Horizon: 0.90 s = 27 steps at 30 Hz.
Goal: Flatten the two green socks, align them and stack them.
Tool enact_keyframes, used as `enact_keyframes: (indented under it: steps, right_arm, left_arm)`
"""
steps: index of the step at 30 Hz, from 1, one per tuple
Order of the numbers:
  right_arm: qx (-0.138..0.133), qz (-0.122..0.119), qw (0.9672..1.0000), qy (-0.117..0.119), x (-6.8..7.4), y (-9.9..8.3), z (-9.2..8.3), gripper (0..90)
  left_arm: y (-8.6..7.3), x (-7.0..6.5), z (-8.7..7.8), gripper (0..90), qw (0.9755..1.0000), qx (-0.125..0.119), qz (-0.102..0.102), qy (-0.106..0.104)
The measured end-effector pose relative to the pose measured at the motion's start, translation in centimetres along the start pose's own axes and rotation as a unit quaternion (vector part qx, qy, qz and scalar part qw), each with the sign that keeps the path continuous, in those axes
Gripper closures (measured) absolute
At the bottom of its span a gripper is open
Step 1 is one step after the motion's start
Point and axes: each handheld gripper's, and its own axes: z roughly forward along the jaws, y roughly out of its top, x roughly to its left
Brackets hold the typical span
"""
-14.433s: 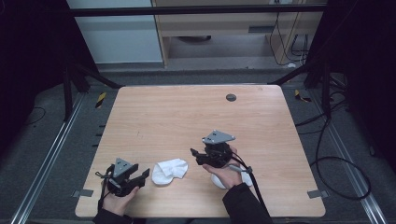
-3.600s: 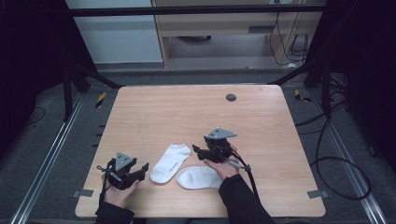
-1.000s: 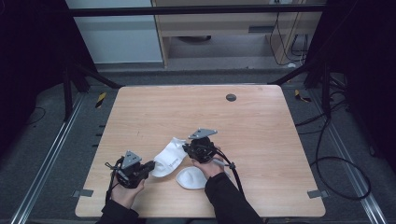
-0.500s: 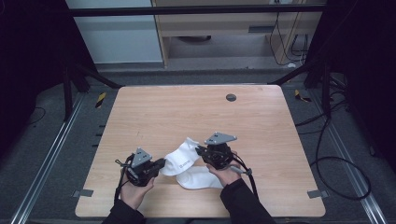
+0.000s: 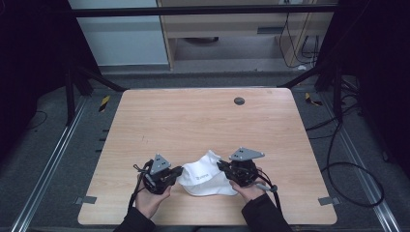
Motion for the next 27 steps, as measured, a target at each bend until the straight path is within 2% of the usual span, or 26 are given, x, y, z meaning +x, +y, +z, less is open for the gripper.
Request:
enact_keyframes:
  steps: [9, 16, 27]
  right_arm:
    - [0.011, 0.009, 0.9999, -0.001, -0.3, -1.8, -0.7, 85.9]
    - [0.022, 0.002, 0.9997, 0.0, 0.0, -2.7, -0.9, 85.8]
    - [0.043, 0.002, 0.9991, -0.002, -0.1, -3.8, -0.5, 85.0]
  left_arm:
    - [-0.1, -1.1, 1.4, 85.9, 0.9995, 0.024, 0.017, -0.008]
    - [-0.3, -1.8, 2.6, 85.8, 0.9985, 0.043, 0.032, -0.009]
    - [-0.9, -1.6, 3.2, 84.2, 0.9978, 0.059, 0.03, -0.006]
